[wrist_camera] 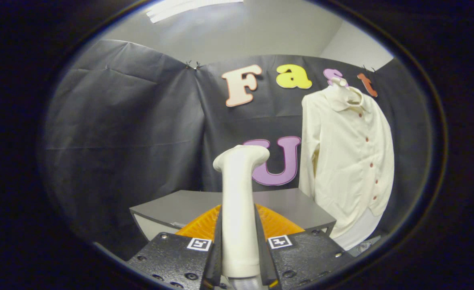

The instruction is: Iron the clothes twice with a garment steamer, once on the left side and once on the right side.

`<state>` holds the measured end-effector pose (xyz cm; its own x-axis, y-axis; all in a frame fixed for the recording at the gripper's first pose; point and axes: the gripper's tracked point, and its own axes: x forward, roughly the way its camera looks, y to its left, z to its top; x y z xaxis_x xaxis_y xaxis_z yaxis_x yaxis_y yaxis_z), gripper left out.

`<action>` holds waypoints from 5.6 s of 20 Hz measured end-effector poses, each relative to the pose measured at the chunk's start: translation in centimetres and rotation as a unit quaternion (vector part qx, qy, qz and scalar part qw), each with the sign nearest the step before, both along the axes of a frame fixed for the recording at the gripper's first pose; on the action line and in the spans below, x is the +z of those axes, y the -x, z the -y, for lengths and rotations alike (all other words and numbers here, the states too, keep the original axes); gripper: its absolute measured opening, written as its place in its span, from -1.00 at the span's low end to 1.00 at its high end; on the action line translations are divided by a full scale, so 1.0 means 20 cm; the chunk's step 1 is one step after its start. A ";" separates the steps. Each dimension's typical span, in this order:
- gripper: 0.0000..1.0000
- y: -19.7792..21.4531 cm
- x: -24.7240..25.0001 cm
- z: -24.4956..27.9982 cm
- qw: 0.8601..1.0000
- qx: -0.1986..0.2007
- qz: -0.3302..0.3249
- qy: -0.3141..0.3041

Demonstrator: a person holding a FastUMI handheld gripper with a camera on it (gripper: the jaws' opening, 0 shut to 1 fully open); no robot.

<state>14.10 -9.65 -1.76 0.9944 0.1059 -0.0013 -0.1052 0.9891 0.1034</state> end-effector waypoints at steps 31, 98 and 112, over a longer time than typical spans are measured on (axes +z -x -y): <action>-0.27 -0.47 0.10 1.44 0.988 -0.108 0.085 -0.077; -0.28 0.09 -0.92 1.37 0.969 -0.114 -0.078 -0.206; -0.31 -0.29 0.00 1.98 0.970 -0.154 0.066 -0.175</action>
<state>19.89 -49.20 -1.83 0.9679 -0.2256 0.1111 0.1548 0.8827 0.4437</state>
